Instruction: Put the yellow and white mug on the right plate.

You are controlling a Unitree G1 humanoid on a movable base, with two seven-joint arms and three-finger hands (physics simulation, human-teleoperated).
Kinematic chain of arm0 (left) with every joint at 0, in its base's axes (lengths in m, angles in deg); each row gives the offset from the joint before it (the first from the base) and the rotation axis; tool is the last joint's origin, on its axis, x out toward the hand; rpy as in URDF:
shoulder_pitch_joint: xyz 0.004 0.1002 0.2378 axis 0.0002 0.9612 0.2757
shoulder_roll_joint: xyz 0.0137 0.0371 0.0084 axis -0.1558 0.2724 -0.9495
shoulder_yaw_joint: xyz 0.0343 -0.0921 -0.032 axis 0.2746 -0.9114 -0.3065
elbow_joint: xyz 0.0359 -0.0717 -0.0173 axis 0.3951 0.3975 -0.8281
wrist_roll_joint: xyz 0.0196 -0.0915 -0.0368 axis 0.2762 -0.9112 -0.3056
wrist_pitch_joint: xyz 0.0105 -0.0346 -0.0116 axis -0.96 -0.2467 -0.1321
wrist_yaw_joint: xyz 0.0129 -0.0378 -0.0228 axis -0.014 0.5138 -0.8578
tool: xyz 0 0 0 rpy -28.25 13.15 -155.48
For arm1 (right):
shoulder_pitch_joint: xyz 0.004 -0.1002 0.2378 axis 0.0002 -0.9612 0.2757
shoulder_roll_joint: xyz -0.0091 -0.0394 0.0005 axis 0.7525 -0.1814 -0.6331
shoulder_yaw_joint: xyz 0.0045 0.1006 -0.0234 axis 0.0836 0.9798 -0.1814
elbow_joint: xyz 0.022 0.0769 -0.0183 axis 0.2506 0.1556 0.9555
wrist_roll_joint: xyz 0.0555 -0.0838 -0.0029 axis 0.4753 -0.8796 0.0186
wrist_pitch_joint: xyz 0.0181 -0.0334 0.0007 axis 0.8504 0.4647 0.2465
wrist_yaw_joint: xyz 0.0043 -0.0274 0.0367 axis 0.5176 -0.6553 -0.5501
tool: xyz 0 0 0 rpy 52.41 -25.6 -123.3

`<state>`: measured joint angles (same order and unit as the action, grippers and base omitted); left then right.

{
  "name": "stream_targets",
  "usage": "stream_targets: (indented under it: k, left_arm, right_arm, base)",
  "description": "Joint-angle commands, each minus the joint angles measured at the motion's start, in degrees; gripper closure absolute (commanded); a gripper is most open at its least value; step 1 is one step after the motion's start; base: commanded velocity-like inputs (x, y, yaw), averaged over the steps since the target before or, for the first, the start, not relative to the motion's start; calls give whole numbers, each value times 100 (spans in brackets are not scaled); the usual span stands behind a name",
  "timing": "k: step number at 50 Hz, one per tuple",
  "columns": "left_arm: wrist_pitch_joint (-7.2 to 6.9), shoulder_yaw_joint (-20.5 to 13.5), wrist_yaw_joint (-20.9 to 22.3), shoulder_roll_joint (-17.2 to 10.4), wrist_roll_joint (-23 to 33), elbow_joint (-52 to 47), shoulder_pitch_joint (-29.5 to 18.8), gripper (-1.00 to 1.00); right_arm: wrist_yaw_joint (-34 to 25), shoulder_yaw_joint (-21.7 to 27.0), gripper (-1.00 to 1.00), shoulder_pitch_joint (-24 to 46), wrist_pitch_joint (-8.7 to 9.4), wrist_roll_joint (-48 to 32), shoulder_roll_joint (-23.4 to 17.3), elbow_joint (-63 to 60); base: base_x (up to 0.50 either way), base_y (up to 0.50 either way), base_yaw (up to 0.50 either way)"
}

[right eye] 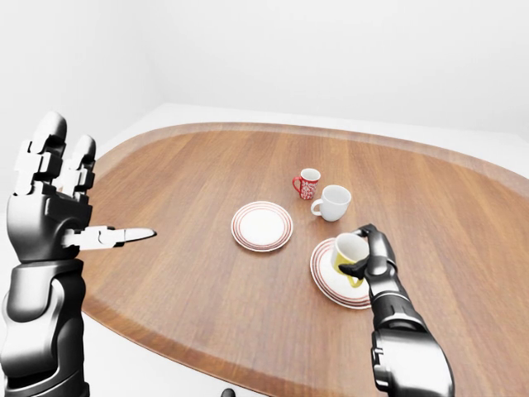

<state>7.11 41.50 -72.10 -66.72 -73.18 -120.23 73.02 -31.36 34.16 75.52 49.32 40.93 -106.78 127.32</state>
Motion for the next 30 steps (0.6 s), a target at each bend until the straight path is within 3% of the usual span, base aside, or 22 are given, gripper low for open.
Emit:
stream_targets:
  k: [1, 30]
  left_arm:
    - [0, 12, 9, 12, 19, 26, 0, -89]
    - [0, 48, 38, 35, 69, -13, 31, -89]
  right_arm:
    - [163, 7, 100, 85, 0, -99, -24, 199]
    - [368, 32, 100, 150, 0, -171, 48, 372]
  base:
    - [0, 0, 0]
    - [0, 0, 0]
